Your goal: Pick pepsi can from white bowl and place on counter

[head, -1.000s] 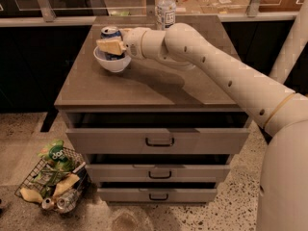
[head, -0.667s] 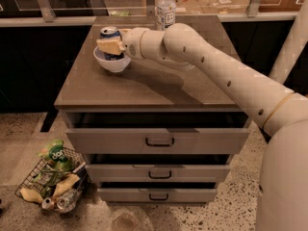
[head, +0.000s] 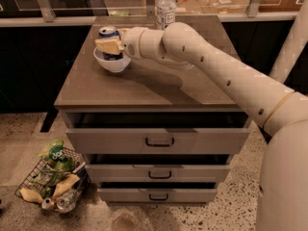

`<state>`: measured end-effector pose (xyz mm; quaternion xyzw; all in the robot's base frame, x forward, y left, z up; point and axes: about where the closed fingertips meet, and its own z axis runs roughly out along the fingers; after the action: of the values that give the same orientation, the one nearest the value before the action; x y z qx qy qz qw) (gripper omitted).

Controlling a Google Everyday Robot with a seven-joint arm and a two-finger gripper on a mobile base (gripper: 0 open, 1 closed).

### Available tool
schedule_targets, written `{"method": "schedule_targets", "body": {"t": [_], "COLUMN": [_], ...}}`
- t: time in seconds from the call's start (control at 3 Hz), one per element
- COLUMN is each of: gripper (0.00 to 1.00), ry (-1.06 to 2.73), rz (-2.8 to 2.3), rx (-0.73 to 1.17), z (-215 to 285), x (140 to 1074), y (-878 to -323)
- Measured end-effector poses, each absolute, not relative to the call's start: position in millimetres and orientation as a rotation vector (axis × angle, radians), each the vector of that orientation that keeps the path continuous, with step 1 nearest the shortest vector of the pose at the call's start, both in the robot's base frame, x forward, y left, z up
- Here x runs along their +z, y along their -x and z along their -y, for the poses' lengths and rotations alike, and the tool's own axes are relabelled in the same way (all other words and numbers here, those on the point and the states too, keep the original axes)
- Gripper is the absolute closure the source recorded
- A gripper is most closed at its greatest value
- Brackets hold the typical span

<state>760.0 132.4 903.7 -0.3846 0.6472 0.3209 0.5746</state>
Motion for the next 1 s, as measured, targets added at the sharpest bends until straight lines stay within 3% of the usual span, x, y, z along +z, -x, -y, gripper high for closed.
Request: {"method": "schedule_targets", "body": {"t": [1.0], "gripper": [1.0], "ry": [0.844], "rz": [-1.503], "rx": [0.632], "z": [-59.5], "x": [972.4], "y": [-716.5]}}
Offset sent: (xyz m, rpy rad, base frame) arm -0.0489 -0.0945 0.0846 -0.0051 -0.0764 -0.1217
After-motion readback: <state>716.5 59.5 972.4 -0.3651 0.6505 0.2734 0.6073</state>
